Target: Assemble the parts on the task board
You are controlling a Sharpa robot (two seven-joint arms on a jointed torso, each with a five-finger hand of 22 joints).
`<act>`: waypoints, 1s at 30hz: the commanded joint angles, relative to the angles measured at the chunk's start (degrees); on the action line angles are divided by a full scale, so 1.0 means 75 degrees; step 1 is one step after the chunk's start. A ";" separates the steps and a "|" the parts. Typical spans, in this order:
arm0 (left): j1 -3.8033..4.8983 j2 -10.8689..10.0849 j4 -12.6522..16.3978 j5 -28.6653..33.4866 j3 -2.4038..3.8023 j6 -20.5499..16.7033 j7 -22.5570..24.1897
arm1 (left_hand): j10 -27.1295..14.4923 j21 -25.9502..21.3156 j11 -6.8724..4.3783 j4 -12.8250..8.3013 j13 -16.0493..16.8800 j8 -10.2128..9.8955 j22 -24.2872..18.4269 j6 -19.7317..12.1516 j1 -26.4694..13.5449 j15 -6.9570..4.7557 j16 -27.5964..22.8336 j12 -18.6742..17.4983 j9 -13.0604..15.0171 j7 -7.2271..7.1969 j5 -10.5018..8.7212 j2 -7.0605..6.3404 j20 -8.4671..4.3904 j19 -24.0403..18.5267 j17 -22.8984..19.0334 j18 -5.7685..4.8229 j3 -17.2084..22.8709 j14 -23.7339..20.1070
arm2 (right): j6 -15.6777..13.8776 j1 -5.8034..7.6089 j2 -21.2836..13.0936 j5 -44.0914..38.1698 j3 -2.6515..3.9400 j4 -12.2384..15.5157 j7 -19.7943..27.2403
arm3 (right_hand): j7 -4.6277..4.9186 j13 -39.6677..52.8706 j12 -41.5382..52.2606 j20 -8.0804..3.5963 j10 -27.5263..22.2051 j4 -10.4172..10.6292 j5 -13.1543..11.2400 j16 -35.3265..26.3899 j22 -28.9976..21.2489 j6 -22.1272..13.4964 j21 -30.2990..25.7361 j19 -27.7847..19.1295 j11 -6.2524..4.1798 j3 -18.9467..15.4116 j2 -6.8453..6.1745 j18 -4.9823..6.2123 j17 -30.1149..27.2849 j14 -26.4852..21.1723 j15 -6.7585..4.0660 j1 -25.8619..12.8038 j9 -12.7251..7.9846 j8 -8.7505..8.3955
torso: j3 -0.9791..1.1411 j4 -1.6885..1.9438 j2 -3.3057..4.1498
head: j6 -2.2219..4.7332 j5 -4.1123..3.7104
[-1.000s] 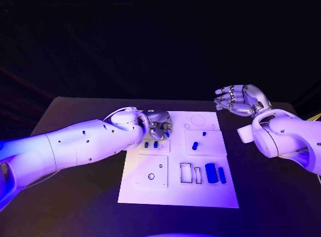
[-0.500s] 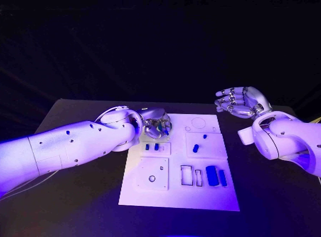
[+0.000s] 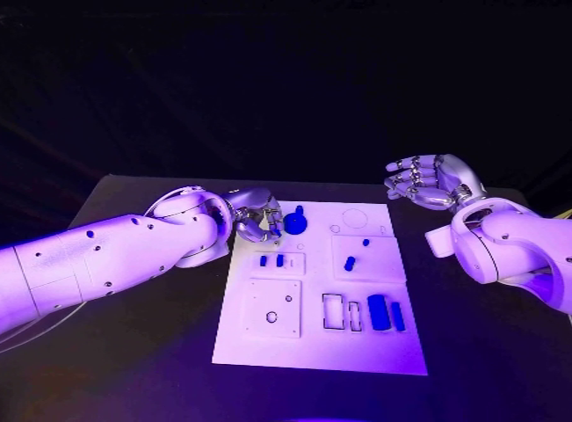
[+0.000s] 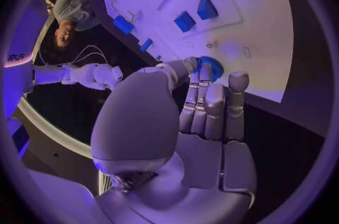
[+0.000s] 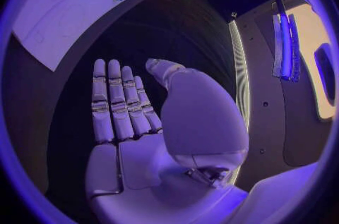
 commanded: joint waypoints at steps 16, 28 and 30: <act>-0.0048 0.0172 -0.0324 -0.0141 -0.0048 0.0312 -0.0122 | 0.0097 0.0042 -0.0004 -0.0004 -0.0007 -0.0040 0.0017 0.0082 -0.0085 0.0008 0.0058 -0.0057 0.0009 -0.0006 -0.0002 0.0011 0.0027 0.0053 0.0003 -0.0070 -0.0043 0.0073 | 0.0126 -0.0034 0.0022 -0.0006 -0.0001 0.0017 0.0087 | 0.0340 -0.0007 -0.0039 0.0050 -0.0004 -0.0050 0.0030 -0.0048 -0.0006 -0.0026 -0.0029 0.0010 0.0041 0.0000 0.0015 0.0042 -0.0010 0.0017 0.0046 -0.0068 -0.0008 -0.0044 | 0.0015 -0.0024 0.0014 | -0.0051 0.0045; -0.0076 0.0254 -0.0442 -0.0149 -0.0098 0.0448 -0.0114 | 0.0100 0.0039 -0.0004 -0.0004 -0.0007 -0.0043 0.0012 0.0084 -0.0088 0.0007 0.0056 -0.0063 0.0010 -0.0007 -0.0002 0.0009 0.0028 0.0048 -0.0007 -0.0068 -0.0044 0.0068 | 0.0118 -0.0037 0.0019 -0.0006 -0.0001 0.0035 0.0093 | 0.0338 -0.0006 -0.0037 0.0050 0.0003 -0.0058 0.0036 -0.0057 -0.0032 -0.0016 -0.0025 0.0021 0.0039 0.0001 0.0020 0.0044 -0.0019 0.0035 0.0044 -0.0072 -0.0009 -0.0041 | 0.0010 -0.0016 0.0008 | -0.0077 0.0049; -0.0089 0.0272 -0.0463 -0.0150 -0.0107 0.0445 -0.0117 | 0.0100 0.0039 -0.0004 -0.0004 -0.0007 -0.0043 0.0012 0.0084 -0.0088 0.0007 0.0056 -0.0063 0.0010 -0.0007 -0.0002 0.0008 0.0028 0.0047 -0.0007 -0.0068 -0.0045 0.0069 | 0.0118 -0.0038 0.0019 -0.0006 -0.0001 0.0035 0.0094 | 0.0338 -0.0006 -0.0037 0.0050 0.0003 -0.0058 0.0036 -0.0057 -0.0032 -0.0016 -0.0025 0.0021 0.0039 0.0001 0.0020 0.0044 -0.0019 0.0035 0.0044 -0.0072 -0.0009 -0.0041 | 0.0007 -0.0020 0.0010 | -0.0078 0.0052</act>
